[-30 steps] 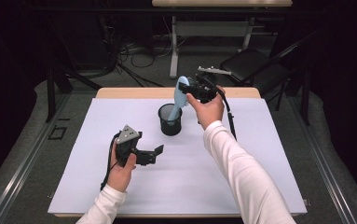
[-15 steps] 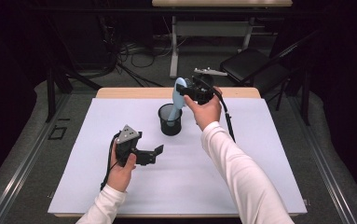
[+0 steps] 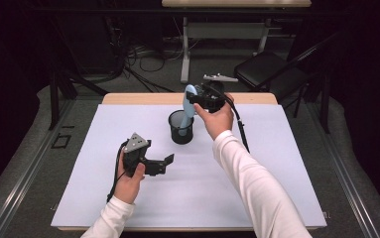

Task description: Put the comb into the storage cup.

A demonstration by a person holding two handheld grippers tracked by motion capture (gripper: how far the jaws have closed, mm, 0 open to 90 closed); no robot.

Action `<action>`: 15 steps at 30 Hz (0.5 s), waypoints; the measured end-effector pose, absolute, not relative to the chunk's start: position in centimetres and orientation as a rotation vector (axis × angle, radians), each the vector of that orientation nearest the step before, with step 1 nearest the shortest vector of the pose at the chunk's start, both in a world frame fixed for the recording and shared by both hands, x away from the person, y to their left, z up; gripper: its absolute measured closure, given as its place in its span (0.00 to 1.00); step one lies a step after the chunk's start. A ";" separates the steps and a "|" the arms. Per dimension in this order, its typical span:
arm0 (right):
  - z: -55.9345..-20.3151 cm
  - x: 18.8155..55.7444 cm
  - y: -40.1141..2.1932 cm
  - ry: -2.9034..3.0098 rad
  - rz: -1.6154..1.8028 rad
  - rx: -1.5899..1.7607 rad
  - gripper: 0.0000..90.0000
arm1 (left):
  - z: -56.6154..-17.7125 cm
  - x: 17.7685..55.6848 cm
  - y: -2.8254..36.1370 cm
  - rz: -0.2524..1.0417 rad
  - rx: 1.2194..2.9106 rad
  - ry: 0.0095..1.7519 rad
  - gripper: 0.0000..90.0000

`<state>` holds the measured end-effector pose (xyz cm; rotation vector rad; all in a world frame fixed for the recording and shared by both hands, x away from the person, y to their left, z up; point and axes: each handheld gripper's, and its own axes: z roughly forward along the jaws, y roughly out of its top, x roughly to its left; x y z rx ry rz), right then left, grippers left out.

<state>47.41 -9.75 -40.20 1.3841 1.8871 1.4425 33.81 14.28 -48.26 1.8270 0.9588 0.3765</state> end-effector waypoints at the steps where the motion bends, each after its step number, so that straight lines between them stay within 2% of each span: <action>1: -40.3 47.4 -9.8 1.884 1.446 1.389 0.60 | -48.3 33.8 14.3 0.376 1.825 0.960 0.01; 15: -41.2 47.6 -9.8 1.893 1.407 1.377 0.60 | -48.4 33.8 14.2 0.375 1.828 0.962 0.01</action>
